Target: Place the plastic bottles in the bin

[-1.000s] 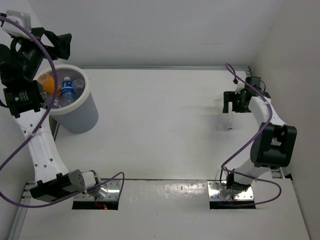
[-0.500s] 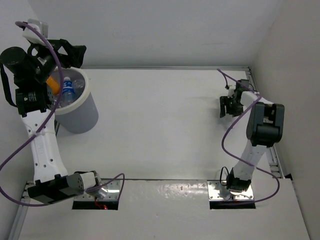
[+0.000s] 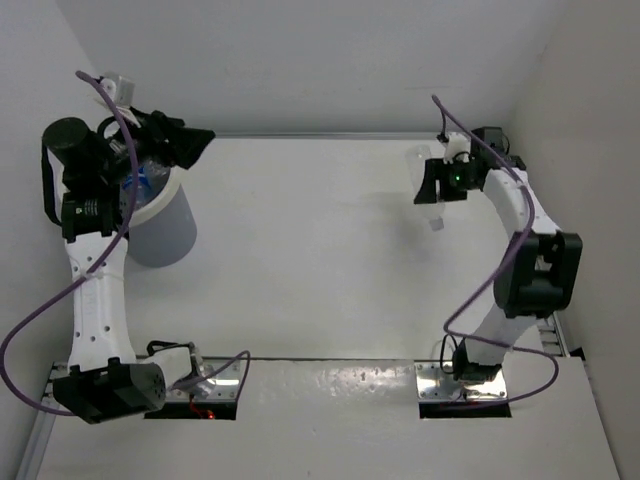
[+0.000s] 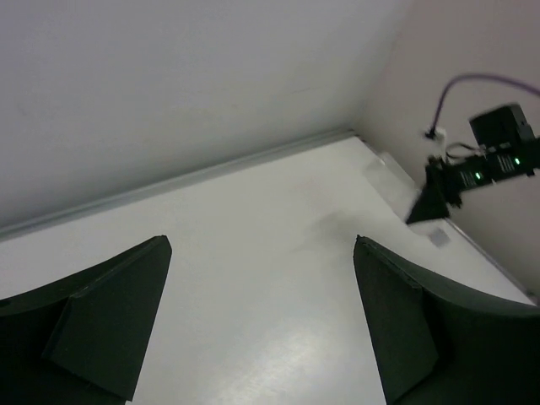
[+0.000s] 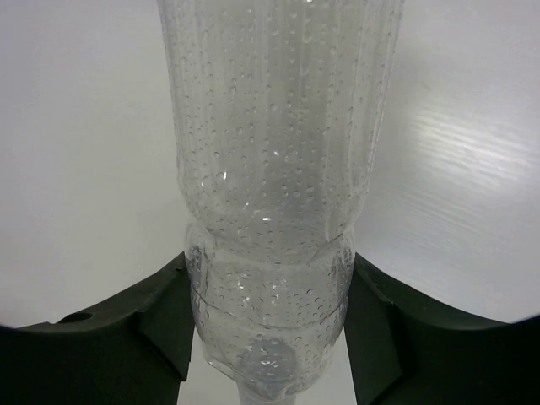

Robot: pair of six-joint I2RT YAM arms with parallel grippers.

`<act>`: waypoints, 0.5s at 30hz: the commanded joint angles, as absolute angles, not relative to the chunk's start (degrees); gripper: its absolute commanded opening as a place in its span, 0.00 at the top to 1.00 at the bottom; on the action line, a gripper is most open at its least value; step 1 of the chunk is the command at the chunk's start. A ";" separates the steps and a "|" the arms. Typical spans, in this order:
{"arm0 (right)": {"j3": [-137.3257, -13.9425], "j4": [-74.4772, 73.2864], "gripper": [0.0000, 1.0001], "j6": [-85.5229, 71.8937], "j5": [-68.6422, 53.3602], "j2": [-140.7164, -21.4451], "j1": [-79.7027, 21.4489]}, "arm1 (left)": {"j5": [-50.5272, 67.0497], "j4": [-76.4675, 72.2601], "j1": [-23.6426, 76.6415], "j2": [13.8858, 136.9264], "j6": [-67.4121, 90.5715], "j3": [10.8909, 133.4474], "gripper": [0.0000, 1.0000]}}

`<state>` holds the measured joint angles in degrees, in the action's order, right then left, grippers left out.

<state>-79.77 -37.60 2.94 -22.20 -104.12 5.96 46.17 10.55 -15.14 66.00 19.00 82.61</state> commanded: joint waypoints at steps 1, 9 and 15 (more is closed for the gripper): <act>-84.46 -35.79 0.96 -3.15 -41.45 -90.28 -1.28 | 54.05 1.60 -11.70 62.41 30.19 78.41 0.04; -83.75 -24.09 1.00 -7.99 -42.72 -77.43 -22.49 | 57.22 -18.18 0.86 63.19 53.25 73.04 0.00; -89.99 -22.94 1.00 -11.51 -43.42 -78.49 -29.35 | 55.11 -10.03 11.68 65.57 44.92 78.66 0.00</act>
<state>-86.72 -25.34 -8.75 -42.19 -77.08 -27.79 55.51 -10.22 8.27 65.58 46.87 74.87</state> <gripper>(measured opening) 0.602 0.997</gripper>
